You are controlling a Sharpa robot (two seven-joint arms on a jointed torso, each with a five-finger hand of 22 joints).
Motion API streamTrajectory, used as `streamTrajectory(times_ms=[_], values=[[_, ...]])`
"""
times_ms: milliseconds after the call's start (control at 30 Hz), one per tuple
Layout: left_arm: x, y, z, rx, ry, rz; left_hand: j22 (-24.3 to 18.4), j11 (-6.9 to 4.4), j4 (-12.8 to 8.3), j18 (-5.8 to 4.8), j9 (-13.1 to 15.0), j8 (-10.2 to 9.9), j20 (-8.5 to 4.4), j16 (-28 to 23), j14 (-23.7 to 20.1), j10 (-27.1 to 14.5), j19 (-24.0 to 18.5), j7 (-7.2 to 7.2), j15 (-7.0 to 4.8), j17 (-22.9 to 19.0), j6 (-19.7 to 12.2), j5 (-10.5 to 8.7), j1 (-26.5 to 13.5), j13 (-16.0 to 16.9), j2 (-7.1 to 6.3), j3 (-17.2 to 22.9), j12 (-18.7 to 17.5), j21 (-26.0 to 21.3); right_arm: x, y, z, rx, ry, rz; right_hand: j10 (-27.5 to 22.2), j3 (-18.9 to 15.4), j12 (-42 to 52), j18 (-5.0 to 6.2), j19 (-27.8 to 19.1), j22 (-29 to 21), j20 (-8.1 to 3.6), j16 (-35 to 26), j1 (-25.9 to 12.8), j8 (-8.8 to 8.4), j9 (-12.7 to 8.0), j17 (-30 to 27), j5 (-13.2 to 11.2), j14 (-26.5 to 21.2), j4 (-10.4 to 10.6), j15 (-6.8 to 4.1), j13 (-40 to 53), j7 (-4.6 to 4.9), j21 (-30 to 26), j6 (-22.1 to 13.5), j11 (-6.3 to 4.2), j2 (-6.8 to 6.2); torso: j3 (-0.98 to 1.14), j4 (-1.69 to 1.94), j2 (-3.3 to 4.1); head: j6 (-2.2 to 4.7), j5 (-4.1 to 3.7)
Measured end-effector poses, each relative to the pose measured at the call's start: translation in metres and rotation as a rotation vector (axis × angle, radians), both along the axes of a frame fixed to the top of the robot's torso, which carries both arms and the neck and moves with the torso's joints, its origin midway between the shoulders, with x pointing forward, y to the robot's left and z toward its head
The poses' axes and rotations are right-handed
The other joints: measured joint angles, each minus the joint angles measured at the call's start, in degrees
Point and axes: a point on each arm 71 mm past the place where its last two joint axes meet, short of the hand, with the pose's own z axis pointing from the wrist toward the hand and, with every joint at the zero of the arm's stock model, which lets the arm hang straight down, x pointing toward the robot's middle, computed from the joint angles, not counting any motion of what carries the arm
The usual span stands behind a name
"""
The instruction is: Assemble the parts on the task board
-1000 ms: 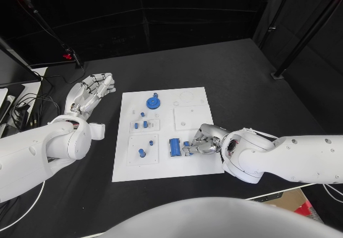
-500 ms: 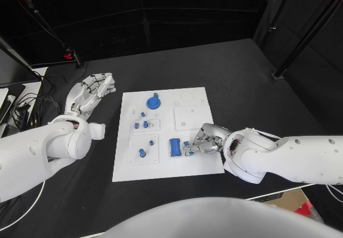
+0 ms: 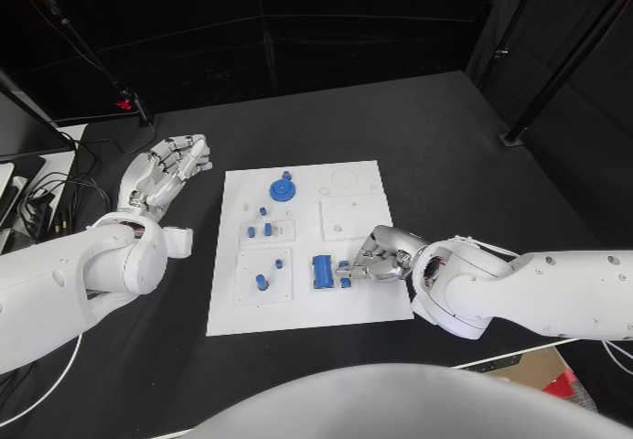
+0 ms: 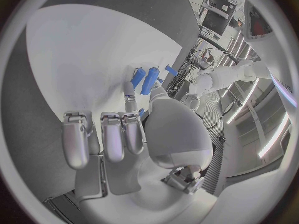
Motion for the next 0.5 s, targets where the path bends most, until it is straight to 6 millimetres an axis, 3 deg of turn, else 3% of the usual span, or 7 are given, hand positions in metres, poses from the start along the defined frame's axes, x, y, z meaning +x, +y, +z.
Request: streamTrajectory(times_ms=[400,500], values=[[0.0003,0.0002,-0.0001,0.001,0.000,0.001,0.0,0.00,0.0,0.00,-0.1,0.0,-0.21,0.0,0.0,0.0,-0.2,0.00,0.00,-0.1,0.0,0.00,0.0,-0.1,0.00,0.0,0.0,0.0,-0.0004,-0.0008,0.0001,0.021,0.007,-0.010,-0.2,0.0,0.0,0.00,-0.2,0.0,-0.22,0.0,0.3,1.22,0.9,0.0,0.0,-0.2,0.0,-0.21,0.0,0.00,0.0,0.0,-0.21,0.33,-0.03,0.02,0.01,-0.01,-0.04],[0.0003,0.0001,-0.0001,0.001,0.000,0.001,0.0,0.00,0.0,0.00,0.0,0.0,-0.21,0.0,0.0,0.0,-0.2,0.00,0.00,-0.1,0.0,0.00,0.0,-0.1,0.00,0.0,0.0,0.0,-0.0002,-0.0029,-0.0003,0.019,0.009,-0.016,0.0,0.0,0.0,0.00,0.0,0.0,-0.43,0.0,1.0,2.44,1.7,0.0,0.0,0.0,0.0,-0.43,0.0,-0.19,0.0,-0.2,-0.43,0.99,-0.02,0.05,0.01,-0.01,-0.07]])
